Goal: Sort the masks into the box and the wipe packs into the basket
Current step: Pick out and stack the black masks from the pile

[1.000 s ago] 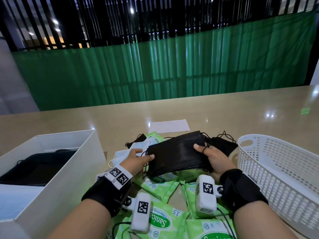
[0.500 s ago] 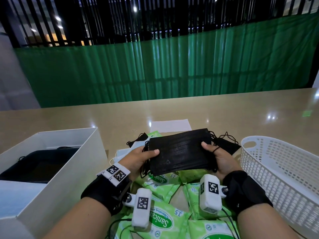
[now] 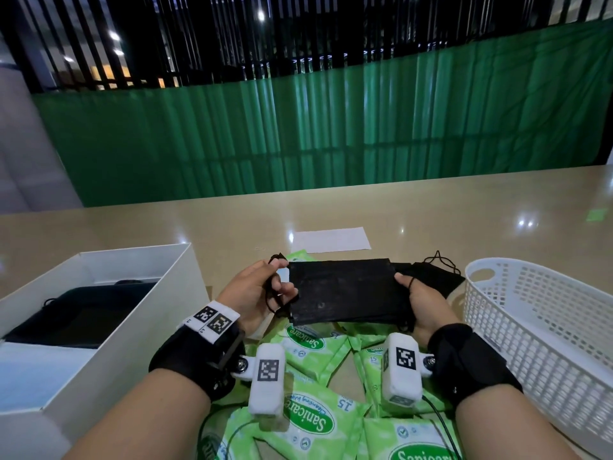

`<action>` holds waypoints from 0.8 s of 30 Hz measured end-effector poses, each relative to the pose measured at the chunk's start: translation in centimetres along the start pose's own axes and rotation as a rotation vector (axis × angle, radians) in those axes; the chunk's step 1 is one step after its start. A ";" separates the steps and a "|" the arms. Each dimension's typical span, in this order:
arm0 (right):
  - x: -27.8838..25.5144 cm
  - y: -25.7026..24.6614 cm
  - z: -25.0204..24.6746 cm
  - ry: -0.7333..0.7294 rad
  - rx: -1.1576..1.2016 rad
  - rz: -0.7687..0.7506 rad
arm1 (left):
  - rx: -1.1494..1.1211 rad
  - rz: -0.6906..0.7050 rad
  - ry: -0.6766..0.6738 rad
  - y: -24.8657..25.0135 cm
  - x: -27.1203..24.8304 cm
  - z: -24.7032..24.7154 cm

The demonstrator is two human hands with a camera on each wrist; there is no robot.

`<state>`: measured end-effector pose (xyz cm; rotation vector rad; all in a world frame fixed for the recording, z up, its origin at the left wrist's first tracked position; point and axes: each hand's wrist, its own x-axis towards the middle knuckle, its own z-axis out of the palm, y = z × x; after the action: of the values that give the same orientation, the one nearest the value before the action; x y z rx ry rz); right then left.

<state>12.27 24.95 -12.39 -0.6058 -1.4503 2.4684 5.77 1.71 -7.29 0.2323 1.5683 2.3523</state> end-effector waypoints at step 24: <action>0.5 -0.2 -0.5 -0.013 0.008 -0.061 | 0.242 0.130 0.188 1.2 0.8 -1.4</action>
<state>12.01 25.60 -12.60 -0.5367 -1.4405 2.4351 4.42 0.34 -6.72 0.1744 1.9867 2.3338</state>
